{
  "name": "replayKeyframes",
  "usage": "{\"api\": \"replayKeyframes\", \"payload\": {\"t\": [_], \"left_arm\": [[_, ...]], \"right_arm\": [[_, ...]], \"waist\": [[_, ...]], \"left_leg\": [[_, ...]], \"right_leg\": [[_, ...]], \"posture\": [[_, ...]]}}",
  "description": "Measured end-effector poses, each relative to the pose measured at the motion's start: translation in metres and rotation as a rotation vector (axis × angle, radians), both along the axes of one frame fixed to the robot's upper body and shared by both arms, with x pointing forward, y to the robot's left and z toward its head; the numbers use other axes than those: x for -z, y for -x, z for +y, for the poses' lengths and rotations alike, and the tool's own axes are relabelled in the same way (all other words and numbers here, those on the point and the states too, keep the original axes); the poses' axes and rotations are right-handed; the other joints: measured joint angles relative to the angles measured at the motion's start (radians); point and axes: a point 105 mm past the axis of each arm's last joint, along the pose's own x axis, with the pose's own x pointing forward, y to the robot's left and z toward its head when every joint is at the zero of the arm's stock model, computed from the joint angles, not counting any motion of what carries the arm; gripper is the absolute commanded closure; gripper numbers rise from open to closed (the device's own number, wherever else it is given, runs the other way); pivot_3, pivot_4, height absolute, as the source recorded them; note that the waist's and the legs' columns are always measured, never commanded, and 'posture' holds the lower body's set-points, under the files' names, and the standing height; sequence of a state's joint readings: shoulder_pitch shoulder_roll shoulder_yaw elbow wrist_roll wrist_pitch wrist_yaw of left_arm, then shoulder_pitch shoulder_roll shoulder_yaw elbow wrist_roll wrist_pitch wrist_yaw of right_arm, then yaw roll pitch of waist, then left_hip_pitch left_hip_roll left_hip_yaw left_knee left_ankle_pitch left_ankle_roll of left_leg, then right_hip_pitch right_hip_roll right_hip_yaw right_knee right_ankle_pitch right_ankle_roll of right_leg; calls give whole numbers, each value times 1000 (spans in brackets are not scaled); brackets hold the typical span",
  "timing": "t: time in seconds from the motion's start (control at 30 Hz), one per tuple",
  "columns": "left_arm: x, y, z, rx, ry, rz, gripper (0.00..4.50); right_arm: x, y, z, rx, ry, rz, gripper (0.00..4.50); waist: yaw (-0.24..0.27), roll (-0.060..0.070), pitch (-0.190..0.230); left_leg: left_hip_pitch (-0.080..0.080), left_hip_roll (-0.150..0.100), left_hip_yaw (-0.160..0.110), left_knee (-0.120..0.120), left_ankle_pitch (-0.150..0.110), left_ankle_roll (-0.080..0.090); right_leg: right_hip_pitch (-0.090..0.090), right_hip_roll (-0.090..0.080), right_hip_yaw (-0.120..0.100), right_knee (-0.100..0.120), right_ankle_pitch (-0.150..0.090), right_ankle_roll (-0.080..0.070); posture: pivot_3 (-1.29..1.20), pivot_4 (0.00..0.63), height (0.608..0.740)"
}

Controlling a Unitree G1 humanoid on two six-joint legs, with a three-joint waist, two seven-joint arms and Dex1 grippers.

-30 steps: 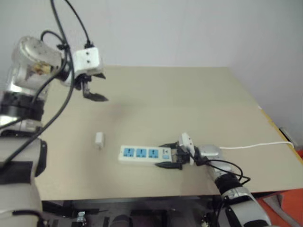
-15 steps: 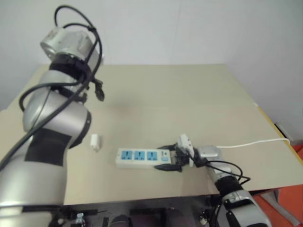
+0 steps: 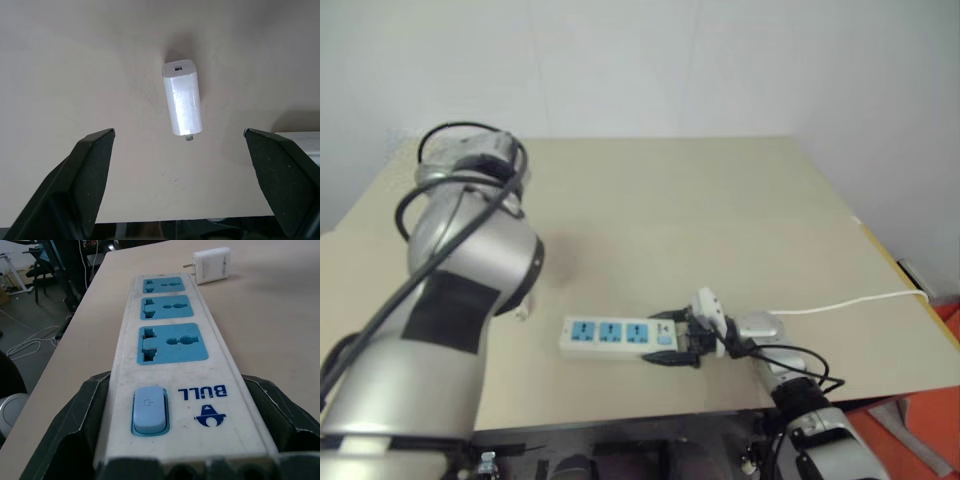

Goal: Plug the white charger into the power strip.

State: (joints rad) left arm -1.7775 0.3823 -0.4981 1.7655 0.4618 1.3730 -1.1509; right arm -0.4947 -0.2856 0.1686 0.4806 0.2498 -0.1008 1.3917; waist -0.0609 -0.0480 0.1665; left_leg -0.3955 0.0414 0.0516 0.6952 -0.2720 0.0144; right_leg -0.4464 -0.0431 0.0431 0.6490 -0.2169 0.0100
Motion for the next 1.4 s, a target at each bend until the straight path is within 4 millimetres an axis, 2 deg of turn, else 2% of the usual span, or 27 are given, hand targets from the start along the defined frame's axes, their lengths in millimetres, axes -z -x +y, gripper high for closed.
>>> {"api": "replayKeyframes", "payload": {"t": [0.23, 0.63, 0.77, 0.87, 1.17, 1.4], "left_arm": [[15, -6, 4, -12, -35, -15, 0], [44, -13, -7, -24, -31, -16, 0], [44, -13, -13, -30, -21, -20, 0], [45, -15, -15, -23, -25, -28, 546], [51, -16, -12, -27, -39, -37, 3457], [50, -17, -8, -30, -43, -58, 3534]], "right_arm": [[0, 1, 1, 5, -2, 2, 1073], [1, 5, 1, 36, -14, 16, 1073], [1, 6, 1, 46, -13, 23, 1073], [1, 8, 0, 52, -13, 29, 1073], [1, 9, -1, 61, -5, 38, 1073], [2, 11, -2, 73, -3, 45, 1073]], "waist": [[-2, 0, 0], [0, 0, 0], [1, 0, 0], [1, 0, 0], [6, 0, 0], [12, 0, 0]], "left_leg": [[1, 0, -2, 0, 0, -1], [1, -3, -10, 0, 1, -3], [1, -4, -10, 0, 2, -4], [1, -4, -11, 0, 2, -4], [1, -4, -11, 0, 2, -4], [1, -4, -11, 0, 2, -4]], "right_leg": [[0, -1, 0, 1, 0, 0], [0, -3, 0, 10, 0, 0], [0, -3, 0, 10, 0, 0], [0, -3, 0, 10, 0, 0], [0, -3, 0, 10, 0, 0], [1, -3, 0, 10, 0, 0]], "posture": [[0, 150, 740], [0, 150, 740], [0, 150, 740], [0, 150, 740], [0, 150, 740], [0, 150, 740]]}}
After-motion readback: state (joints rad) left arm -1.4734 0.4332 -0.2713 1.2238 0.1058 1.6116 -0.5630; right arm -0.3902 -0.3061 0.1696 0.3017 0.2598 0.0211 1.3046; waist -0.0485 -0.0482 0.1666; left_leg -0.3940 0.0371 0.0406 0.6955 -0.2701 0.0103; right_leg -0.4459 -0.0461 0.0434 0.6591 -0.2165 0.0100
